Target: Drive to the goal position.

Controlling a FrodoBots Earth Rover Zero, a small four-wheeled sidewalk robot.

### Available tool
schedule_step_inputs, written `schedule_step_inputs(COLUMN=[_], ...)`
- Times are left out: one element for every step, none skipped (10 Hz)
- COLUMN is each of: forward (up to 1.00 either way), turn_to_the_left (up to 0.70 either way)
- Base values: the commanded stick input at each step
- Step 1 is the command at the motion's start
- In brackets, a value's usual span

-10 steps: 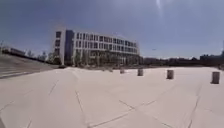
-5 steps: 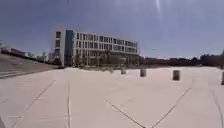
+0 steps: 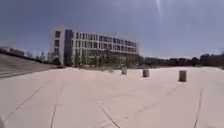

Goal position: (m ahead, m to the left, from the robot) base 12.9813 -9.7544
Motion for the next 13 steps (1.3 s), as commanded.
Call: schedule_step_inputs(forward=[0.85, 0.85, 0.85, 0.85, 0.85, 0.85, 0.85, 0.85, 0.85, 0.85, 0.85, 0.85, 0.85], turn_to_the_left=[-0.04, -0.03, -0.03, -0.03, -0.03, -0.08, -0.33, -0.34, -0.34, -0.34, -0.34, -0.34, -0.34])
